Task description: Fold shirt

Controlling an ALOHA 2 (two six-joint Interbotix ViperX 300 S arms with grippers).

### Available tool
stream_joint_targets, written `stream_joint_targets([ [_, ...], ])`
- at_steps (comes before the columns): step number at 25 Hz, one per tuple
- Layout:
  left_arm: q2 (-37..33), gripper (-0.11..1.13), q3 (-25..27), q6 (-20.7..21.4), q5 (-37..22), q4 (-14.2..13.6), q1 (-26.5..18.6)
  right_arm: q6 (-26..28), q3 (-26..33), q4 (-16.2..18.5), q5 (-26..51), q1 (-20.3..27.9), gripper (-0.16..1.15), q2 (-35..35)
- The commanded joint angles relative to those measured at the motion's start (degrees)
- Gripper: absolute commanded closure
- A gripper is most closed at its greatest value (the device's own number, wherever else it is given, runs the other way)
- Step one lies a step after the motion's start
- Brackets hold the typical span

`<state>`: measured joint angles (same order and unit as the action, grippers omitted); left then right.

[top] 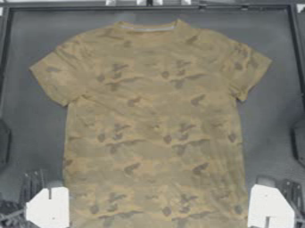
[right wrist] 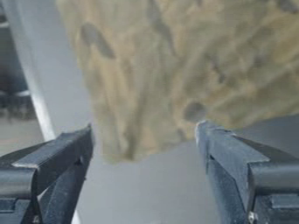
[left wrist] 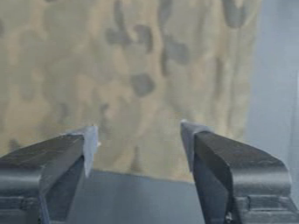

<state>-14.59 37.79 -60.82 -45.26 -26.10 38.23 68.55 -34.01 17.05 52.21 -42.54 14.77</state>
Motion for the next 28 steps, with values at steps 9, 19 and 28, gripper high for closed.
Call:
stream_joint_targets([
  [9,7.1,0.23,-3.4,-3.7,0.3,0.2,3.0,4.1,0.7,1.6,-5.5,-1.5,0.01,-6.9],
  [19,13.4,0.23,-4.5,-5.6,5.0,2.5,3.8,4.4,0.5,-1.6,-9.4,-1.7,0.01,-13.2],
  [28,17.7,0.23,-5.4,-5.5,7.0,7.6,5.0,4.4,0.8,-3.0,-13.1,-1.8,0.01,-17.3],
])
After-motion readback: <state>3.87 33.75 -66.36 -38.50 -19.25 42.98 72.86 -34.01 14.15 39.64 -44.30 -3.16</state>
